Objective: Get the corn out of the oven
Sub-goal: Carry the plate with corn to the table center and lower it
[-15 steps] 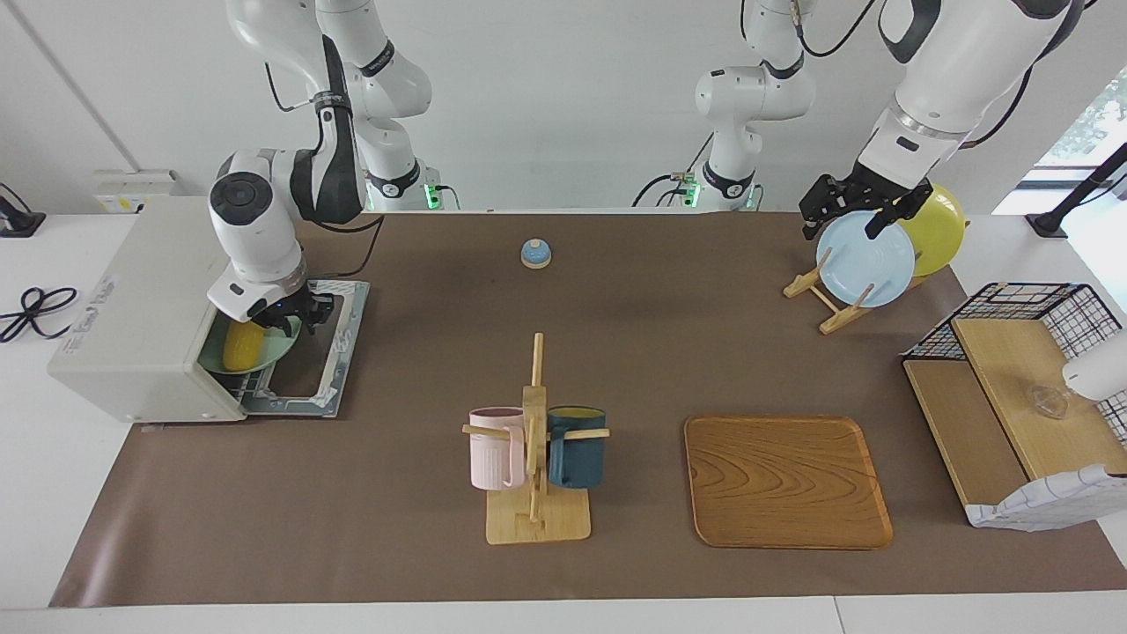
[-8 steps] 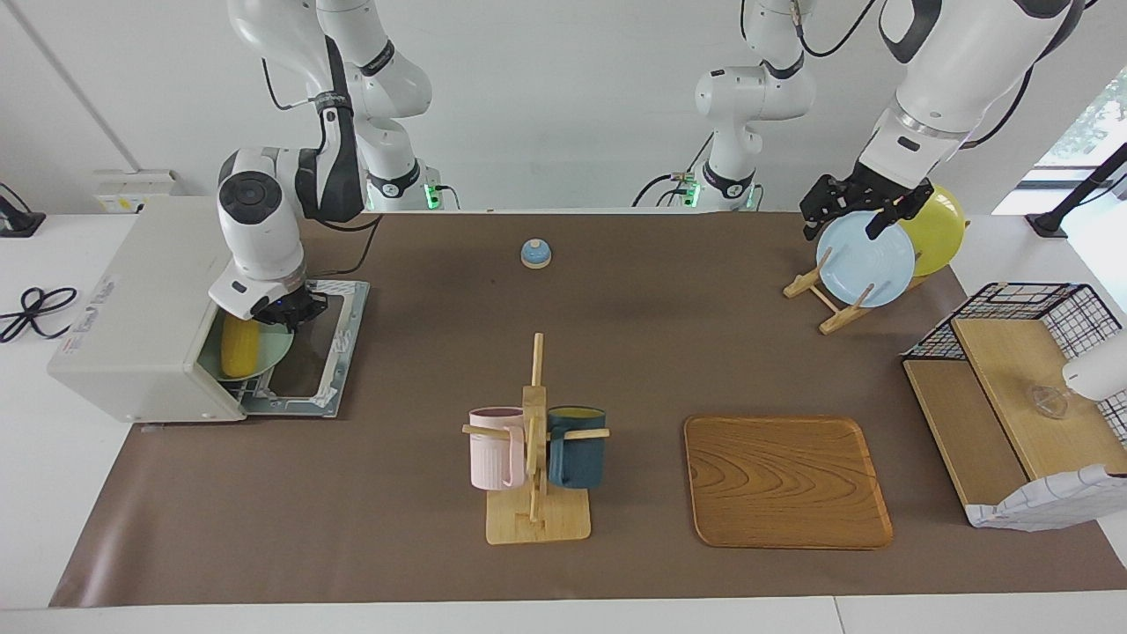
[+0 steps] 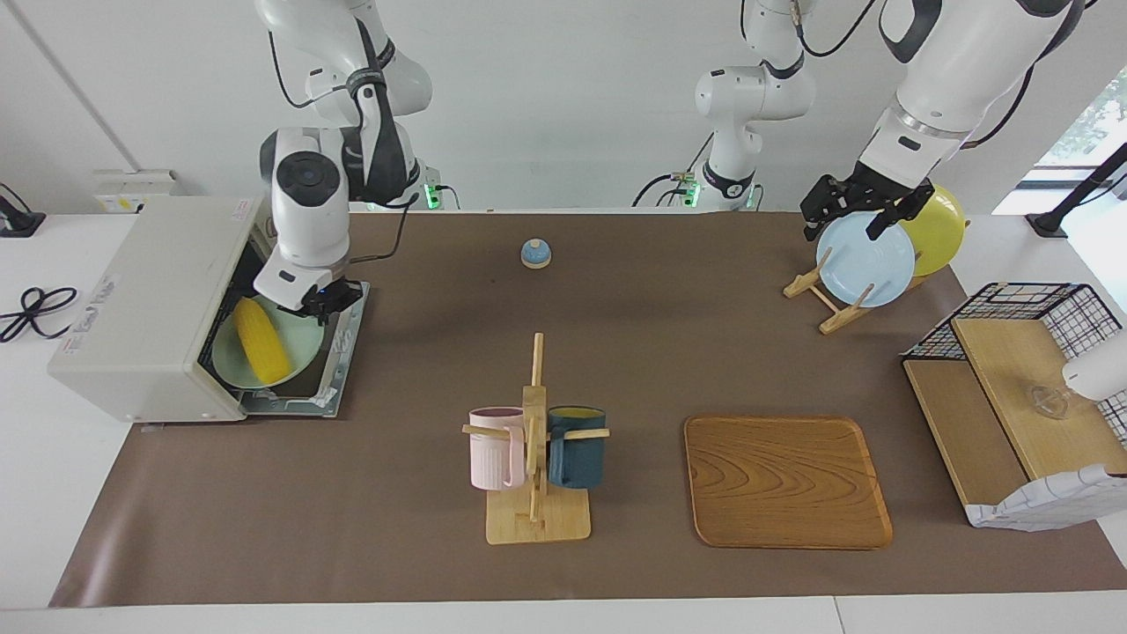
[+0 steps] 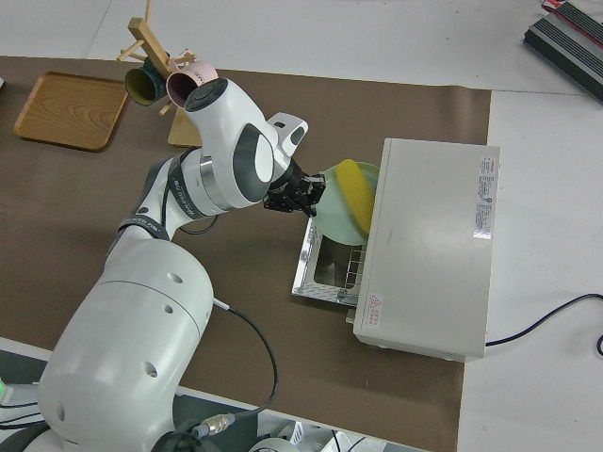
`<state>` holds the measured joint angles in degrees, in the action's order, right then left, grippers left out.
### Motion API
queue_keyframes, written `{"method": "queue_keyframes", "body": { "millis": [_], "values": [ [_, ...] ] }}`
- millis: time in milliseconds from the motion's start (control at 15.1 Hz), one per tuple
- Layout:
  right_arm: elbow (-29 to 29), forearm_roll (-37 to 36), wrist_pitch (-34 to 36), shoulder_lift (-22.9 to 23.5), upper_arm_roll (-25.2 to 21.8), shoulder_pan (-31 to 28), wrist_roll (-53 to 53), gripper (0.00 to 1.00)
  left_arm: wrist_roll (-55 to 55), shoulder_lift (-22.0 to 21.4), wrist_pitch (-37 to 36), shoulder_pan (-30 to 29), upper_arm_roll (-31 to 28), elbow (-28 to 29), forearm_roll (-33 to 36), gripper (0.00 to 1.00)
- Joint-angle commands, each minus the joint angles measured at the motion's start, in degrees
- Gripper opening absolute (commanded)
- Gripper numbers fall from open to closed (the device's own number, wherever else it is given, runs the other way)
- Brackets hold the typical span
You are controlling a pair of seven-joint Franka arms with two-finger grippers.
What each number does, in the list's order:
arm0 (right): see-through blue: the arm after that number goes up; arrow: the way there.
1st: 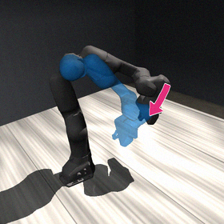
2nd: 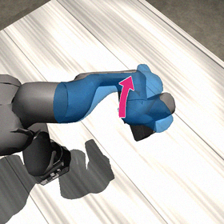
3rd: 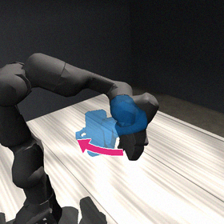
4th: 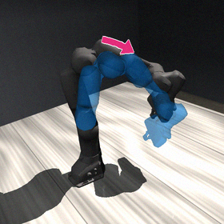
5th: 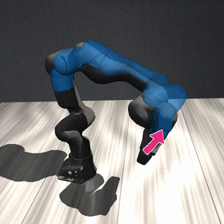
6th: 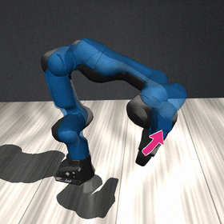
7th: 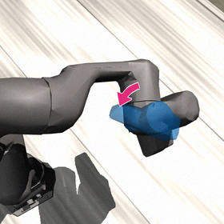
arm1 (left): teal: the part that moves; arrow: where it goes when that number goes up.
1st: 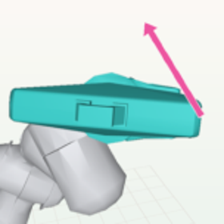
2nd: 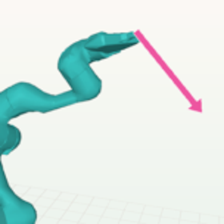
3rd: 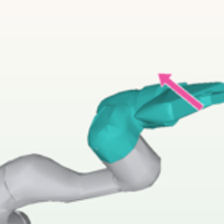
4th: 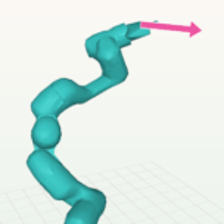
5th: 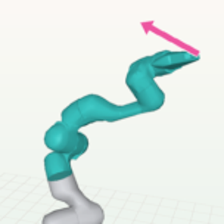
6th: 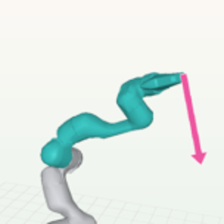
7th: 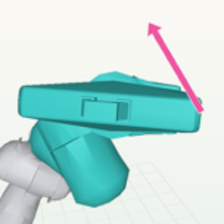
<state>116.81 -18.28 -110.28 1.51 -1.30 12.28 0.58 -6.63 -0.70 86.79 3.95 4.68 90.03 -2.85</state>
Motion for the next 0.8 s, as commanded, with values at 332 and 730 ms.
{"method": "queue_keyframes", "body": {
  "millis": [332, 730],
  "values": [
    [-17.5, 7.8, 7.5, 13.4, 0.0, 19.6, -29.1, 0.00, 0.6, -0.2, 1.6, -2.6, 0.1, 0.1, 0.5, 1.00],
    [-29.2, 11.9, 3.7, 26.4, 1.6, 28.0, -48.6, 0.00, 0.7, -0.1, 2.9, -4.0, 0.1, 0.1, 0.7, 1.00]
  ]
}}
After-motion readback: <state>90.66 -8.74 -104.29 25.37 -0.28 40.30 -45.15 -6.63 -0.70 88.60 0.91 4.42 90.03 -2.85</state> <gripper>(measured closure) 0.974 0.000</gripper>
